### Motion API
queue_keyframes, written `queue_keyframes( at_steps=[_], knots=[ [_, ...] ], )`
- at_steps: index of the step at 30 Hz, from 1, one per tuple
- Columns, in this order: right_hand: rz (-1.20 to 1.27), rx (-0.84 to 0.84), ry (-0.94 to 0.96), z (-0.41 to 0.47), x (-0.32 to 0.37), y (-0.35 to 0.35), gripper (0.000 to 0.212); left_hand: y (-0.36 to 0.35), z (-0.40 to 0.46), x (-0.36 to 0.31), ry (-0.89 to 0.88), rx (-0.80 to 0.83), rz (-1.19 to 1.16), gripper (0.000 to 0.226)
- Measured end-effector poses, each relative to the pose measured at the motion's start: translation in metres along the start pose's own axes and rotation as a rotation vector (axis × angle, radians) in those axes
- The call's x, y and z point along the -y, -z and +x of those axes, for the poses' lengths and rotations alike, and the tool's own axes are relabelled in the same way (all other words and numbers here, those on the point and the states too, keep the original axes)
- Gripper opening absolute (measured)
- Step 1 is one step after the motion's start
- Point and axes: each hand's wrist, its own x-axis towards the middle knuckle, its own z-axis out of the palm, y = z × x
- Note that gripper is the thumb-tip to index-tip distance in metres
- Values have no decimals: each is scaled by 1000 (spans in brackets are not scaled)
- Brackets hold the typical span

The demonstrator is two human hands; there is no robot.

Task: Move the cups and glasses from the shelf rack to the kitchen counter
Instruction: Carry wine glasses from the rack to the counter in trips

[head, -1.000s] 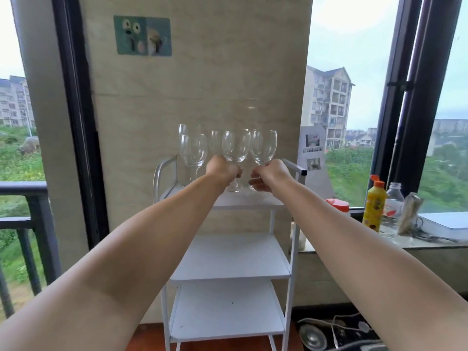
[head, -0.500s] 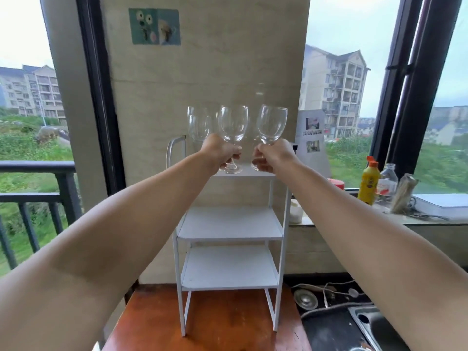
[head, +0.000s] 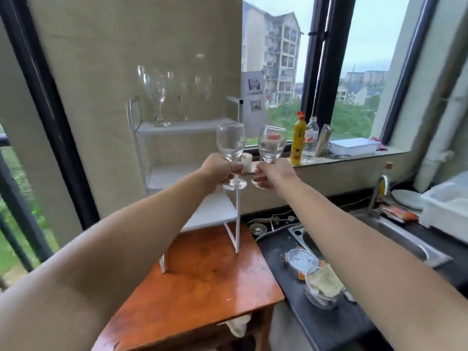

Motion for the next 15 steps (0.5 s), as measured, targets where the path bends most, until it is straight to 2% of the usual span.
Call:
queue_keyframes(
  at_steps=[2,8,12,15],
  knots=[
    [-2,-48,-57,-13,-31,20,13,-35,-7,25,55,35,-16,18],
    [-3,-244,-226,-60,-120,121,20,-164,-34,80,181,209,27,19],
    [-12,-393,-334,-103,-165,207,23,-251,-67,86,205,378,21,22],
    [20,-521,-402,-146,-192,277,24,-325,-100,82,170,511,109,26]
  ],
)
